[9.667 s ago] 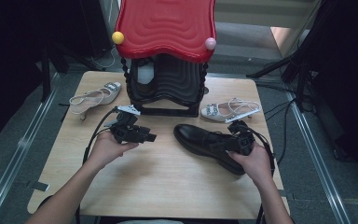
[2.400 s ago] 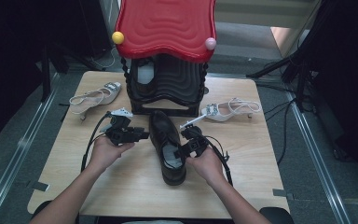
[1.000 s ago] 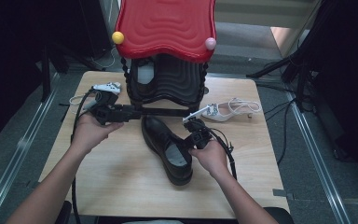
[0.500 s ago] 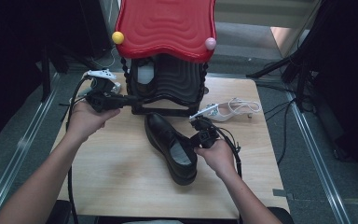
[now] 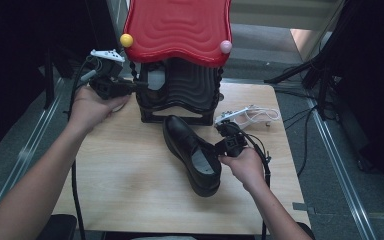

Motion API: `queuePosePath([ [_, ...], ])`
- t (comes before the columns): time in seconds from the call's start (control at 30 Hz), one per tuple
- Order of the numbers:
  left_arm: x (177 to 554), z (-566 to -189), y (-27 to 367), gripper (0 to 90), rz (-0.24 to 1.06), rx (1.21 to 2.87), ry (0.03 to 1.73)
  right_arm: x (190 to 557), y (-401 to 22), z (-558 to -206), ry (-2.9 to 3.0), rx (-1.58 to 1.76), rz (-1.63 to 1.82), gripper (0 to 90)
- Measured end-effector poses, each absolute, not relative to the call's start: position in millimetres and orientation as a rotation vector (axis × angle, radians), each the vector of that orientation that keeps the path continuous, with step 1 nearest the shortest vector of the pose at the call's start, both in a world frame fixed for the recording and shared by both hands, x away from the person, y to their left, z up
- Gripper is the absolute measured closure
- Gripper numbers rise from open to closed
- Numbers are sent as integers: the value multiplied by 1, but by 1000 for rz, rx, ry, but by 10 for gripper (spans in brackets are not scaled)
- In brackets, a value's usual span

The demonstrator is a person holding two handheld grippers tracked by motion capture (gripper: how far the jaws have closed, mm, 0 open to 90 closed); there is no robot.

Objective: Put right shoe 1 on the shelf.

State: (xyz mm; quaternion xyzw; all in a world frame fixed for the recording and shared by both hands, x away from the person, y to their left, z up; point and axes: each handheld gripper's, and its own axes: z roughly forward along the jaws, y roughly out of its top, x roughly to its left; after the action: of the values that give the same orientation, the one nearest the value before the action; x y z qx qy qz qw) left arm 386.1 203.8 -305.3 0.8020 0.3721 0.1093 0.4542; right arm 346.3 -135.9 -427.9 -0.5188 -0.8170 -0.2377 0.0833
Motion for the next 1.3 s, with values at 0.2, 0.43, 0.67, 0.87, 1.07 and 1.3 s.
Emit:
queuePosePath([
  [0.2,394,-277,198,898,311,1965,908,345,-143,-414,-2421,-1590,-753,870],
  [0.43,408,-254,197,899,359,1951,927,346,-145,-407,-2402,-1604,-785,870],
  [0.67,426,-242,196,900,418,1930,943,349,-147,-398,-2386,-1619,-820,869],
  [0.87,435,-246,195,900,441,1937,980,352,-148,-387,-2379,-1645,-856,869],
  [1.07,440,-250,198,900,441,1935,1005,362,-143,-379,-2365,-1691,-911,870],
  [1.3,439,-251,196,900,461,1939,1002,376,-135,-374,-2361,-1797,-1018,869],
])
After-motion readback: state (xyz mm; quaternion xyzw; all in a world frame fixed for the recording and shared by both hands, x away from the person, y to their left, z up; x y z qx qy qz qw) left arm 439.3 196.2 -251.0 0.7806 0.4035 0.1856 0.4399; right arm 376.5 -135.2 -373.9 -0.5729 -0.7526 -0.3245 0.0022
